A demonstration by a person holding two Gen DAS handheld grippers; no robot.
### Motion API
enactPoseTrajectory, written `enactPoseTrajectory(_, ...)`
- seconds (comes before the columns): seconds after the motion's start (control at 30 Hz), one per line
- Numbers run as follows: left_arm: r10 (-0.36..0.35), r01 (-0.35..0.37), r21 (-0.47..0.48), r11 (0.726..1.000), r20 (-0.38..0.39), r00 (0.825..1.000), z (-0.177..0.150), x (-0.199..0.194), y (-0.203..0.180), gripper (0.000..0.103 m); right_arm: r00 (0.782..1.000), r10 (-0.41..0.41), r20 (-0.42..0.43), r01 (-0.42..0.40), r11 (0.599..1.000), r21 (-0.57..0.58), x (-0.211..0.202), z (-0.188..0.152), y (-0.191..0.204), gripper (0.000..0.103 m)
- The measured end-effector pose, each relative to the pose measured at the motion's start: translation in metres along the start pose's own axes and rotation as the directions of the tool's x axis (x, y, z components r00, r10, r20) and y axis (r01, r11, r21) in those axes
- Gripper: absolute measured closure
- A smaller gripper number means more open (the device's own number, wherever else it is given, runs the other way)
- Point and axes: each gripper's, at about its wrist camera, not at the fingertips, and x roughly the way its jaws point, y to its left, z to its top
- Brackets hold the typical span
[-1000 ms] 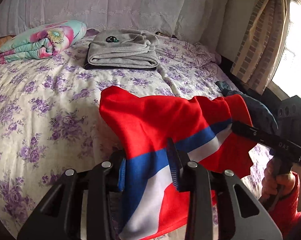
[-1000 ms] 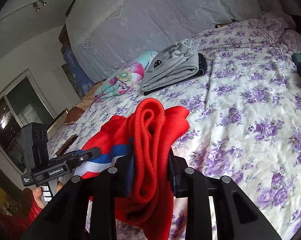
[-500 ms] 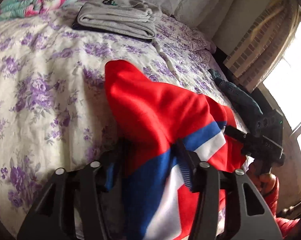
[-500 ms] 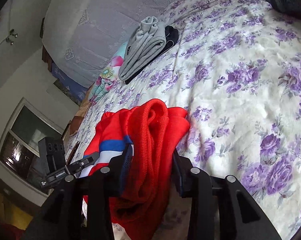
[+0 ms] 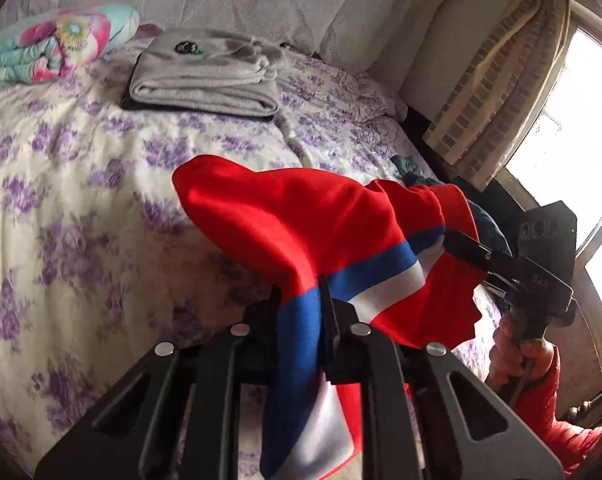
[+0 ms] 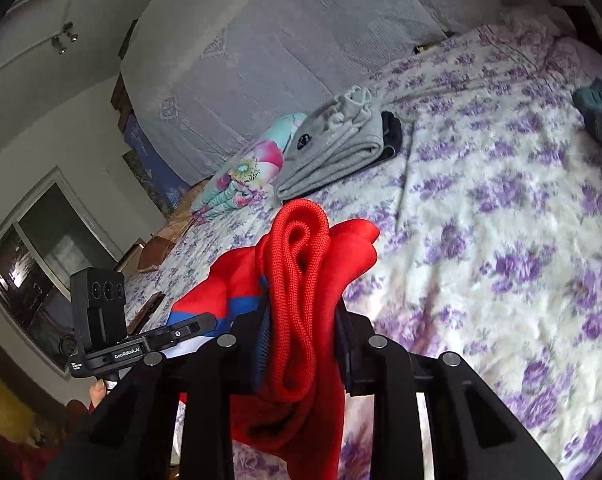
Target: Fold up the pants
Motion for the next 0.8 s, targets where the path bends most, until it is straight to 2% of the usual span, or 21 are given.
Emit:
enactPoseTrajectory(0.1, 0.026, -0.03, 0.053, 0.998, 0.088, 0.996, 0.044, -0.01, -0.009, 0.089, 0.999, -0.009, 0.052, 0.012, 0.998, -0.056, 0.003, 0.044, 0.013, 0.075)
enactPoseTrajectory(0.23, 0.054, -0.067, 0.067, 0.995, 0.176, 0.983, 0.121, -0.012, -0.001, 0.089, 0.991, -0.006, 0.132, 0.021, 0.994, -0.108, 0.026, 0.113, 0.029, 0.075)
enactPoseTrajectory(0.37, 0.104, -0.126, 0.065, 0.99, 0.278, 0.955, 0.198, -0.005, 0.014, 0.089, 0.974, 0.003, 0.225, 0.027, 0.991, -0.13, 0.066, 0.186, 0.04, 0.075)
enactPoseTrajectory(0.5, 0.133, -0.143, 0.002, 0.99, 0.349, 0.928, 0.264, 0.015, 0.045, 0.089, 0.955, 0.001, 0.295, 0.04, 0.99, -0.134, 0.122, 0.241, 0.038, 0.075)
enactPoseTrajectory(0.6, 0.162, -0.155, -0.047, 0.987, 0.356, 0.92, 0.3, 0.045, 0.077, 0.089, 0.951, -0.004, 0.308, 0.033, 0.995, -0.09, 0.172, 0.27, 0.015, 0.075)
enactPoseTrajectory(0.7, 0.217, -0.203, -0.077, 0.976, 0.325, 0.92, 0.322, 0.087, 0.105, 0.089, 0.961, -0.021, 0.274, 0.025, 1.0, -0.013, 0.223, 0.285, -0.022, 0.075)
enactPoseTrajectory(0.77, 0.268, -0.25, -0.097, 0.963, 0.263, 0.927, 0.326, 0.123, 0.126, 0.087, 0.975, -0.076, 0.211, 0.072, 0.997, 0.025, 0.261, 0.281, -0.051, 0.075)
enactPoseTrajectory(0.8, 0.3, -0.281, -0.112, 0.953, 0.22, 0.928, 0.323, 0.142, 0.138, 0.086, 0.98, -0.129, 0.149, 0.125, 0.992, 0.032, 0.281, 0.279, -0.066, 0.072)
